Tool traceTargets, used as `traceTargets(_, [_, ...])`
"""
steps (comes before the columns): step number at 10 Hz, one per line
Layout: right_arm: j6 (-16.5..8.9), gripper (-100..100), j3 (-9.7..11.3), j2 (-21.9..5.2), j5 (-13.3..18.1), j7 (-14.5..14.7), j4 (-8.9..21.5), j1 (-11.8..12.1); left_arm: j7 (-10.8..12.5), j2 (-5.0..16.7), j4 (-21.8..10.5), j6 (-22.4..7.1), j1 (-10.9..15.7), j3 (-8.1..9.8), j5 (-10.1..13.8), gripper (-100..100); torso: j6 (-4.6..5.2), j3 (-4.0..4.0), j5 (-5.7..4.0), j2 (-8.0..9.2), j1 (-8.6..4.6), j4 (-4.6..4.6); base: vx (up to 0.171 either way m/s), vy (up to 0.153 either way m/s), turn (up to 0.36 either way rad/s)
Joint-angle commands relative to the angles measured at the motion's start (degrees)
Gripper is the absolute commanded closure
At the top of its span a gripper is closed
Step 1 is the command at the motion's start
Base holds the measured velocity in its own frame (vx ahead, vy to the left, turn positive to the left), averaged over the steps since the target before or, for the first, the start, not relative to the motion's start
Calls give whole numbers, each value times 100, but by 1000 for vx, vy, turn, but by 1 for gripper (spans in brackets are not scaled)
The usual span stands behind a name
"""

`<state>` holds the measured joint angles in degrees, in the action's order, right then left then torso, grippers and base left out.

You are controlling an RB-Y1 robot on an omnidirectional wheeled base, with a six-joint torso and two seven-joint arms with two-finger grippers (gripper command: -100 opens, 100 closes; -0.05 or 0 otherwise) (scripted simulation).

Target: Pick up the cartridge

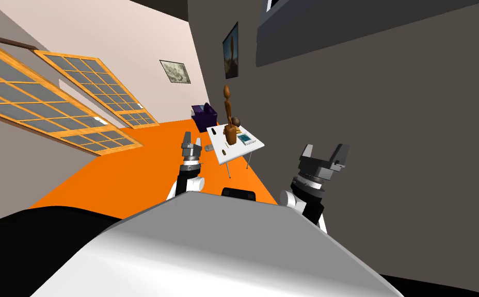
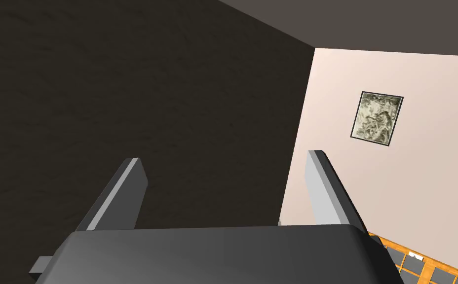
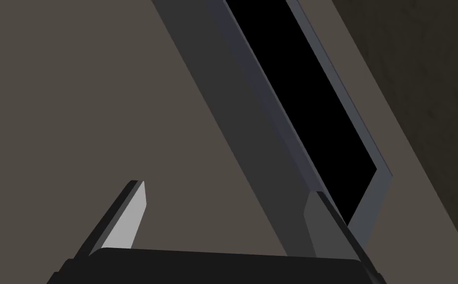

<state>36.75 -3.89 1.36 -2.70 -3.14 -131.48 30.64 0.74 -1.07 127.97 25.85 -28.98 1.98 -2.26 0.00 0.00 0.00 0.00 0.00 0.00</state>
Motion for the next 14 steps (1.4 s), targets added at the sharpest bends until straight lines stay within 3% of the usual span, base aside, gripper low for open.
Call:
traceTargets(1, [0, 0, 0, 0, 0, 0, 0, 0, 29, 270, -35, -187, 11, 26, 104, -100, 0, 0, 0, 0, 0, 0, -37, 47, -102])
traceTargets(5, [0, 0, -1, -1, 0, 0, 0, -1, 118, 775, -146, -782, 50, 112, 462, -100, 1, 17, 10, 30, 44, 7, -76, 103, -117])
traceTargets(6, [0, 0, -1, -1, 0, 0, 0, -1, 118, 775, -146, -841, 50, 112, 462, -100, 1, 16, 10, 27, 45, 6, -53, 88, -57])
traceTargets(8, [0, 0, -1, -1, 0, 0, 0, -1, 173, 1029, -218, -1236, 78, 169, 712, -100, 1, 11, 9, 20, 40, 5, -67, 94, -145])
traceTargets(11, [0, 0, 0, -1, 0, 0, 0, -1, 201, 1160, -256, -1569, 93, 199, 850, -100, 1, 16, 8, 28, 34, 6, -72, 71, -71])
traceTargets(12, [0, 0, -1, -1, 0, 0, 0, 0, 229, 1293, -295, -1803, 109, 230, 996, -100, -1, 13, 7, 21, 28, 5, -60, 67, -143])
traceTargets(13, [0, 0, 0, -1, 0, 0, 0, -1, 229, 1293, -295, -1846, 109, 230, 996, -100, 1, 12, 7, 21, 30, 5, -46, 57, -61])
traceTargets(14, [0, 0, -1, -1, 0, 0, 0, 0, 256, 1429, -336, -2095, 125, 259, 1148, -100, -1, 10, 7, 15, 26, 4, -57, 65, -107])
